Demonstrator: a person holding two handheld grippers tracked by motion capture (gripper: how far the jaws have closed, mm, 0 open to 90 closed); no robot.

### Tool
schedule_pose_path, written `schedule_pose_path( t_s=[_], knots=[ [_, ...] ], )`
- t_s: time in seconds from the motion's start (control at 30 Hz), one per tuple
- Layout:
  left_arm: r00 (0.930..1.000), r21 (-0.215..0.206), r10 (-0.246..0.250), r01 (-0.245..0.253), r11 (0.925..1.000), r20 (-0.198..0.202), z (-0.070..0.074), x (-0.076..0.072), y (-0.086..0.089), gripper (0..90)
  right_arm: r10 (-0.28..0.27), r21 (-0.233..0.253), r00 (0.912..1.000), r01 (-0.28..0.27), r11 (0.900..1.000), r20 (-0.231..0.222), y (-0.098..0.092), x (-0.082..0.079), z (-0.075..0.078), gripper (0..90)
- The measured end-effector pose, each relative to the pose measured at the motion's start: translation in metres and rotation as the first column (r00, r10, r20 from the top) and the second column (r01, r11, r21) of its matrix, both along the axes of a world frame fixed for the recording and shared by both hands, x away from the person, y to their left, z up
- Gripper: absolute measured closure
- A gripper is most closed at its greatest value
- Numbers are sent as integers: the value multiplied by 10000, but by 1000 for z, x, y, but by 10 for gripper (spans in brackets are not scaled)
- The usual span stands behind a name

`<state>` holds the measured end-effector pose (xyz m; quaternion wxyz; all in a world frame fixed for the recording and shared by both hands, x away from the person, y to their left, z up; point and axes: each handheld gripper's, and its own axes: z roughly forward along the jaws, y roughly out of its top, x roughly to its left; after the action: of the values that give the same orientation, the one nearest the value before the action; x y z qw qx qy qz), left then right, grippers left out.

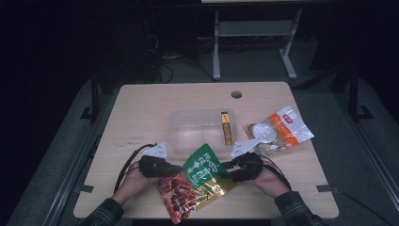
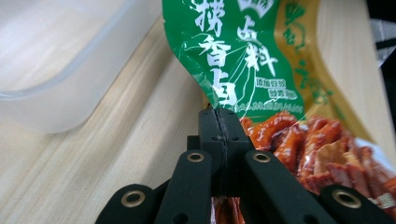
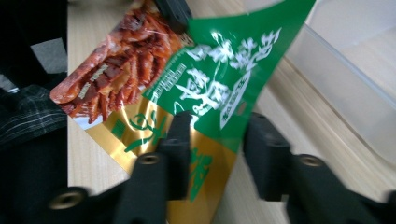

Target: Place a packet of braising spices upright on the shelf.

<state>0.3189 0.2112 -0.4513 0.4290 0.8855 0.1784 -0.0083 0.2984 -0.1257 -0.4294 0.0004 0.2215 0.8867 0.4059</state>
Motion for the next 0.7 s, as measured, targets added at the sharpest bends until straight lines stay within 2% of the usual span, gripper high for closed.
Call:
schedule_pose_path(
  t_s=[0.03,0.07,0.1,0.13,0.17,0.2,0.23,0.27,0.37,0.4,0.47,0.53,0.57,0.6,0.63,0.7],
  knots=[
    [10000,0,0,0,10000,0,0,0,0,900,-78,-25,10000,78,10000,-29,-2,0,0,487],
    [10000,-208,45,-45,9998,-17,3,-1,2,900,-78,-25,10000,78,10000,-29,-2,0,0,487],
    [9999,-549,83,-79,9985,63,9,-3,9,900,-338,99,9994,338,9994,-24,-5,-1,1,410],
    [9999,-549,83,-79,9985,63,9,-3,9,900,-481,171,9988,482,9987,-93,-9,-1,1,393],
    [9992,-1165,400,-385,9924,100,16,-5,16,900,-587,331,9981,594,9977,-197,-12,-2,2,376],
    [9992,-1165,400,-385,9924,100,16,-5,16,900,-587,331,9981,594,9977,-197,-12,-2,2,376],
    [9989,-1555,473,-465,9867,20,20,-5,21,900,-770,541,9965,786,9954,-316,-19,-3,0,351],
    [9982,-1773,591,-568,9825,74,23,-5,25,900,-770,541,9965,786,9954,-316,-19,-3,0,351],
    [9974,-1431,703,-670,9874,183,23,-4,29,900,-925,337,9946,942,9950,-479,-24,-4,-7,350],
    [9983,-1273,584,-582,9902,-25,22,-3,28,900,-935,191,9945,945,9953,-477,-24,-3,-9,350],
    [9973,-496,697,-685,9964,235,17,-7,22,900,-944,199,9942,956,9952,-521,-23,-3,-9,350],
    [9987,108,461,-463,9989,224,14,-12,14,899,-901,129,9952,906,9958,-372,-22,-4,-9,342],
    [9973,790,669,-692,9945,315,8,-18,2,684,-924,33,9952,925,9957,-322,-21,-5,-9,325],
    [9973,790,669,-692,9945,315,8,-18,2,624,-924,33,9952,925,9957,-322,-21,-5,-9,325],
    [9971,1223,644,-688,9901,394,5,-20,-4,624,-956,-52,9949,955,9954,-318,-20,-6,-9,325],
    [9960,1585,814,-864,9836,382,0,-24,-13,485,-966,-14,9947,966,9953,-342,-20,-6,-9,318]
  ],
)
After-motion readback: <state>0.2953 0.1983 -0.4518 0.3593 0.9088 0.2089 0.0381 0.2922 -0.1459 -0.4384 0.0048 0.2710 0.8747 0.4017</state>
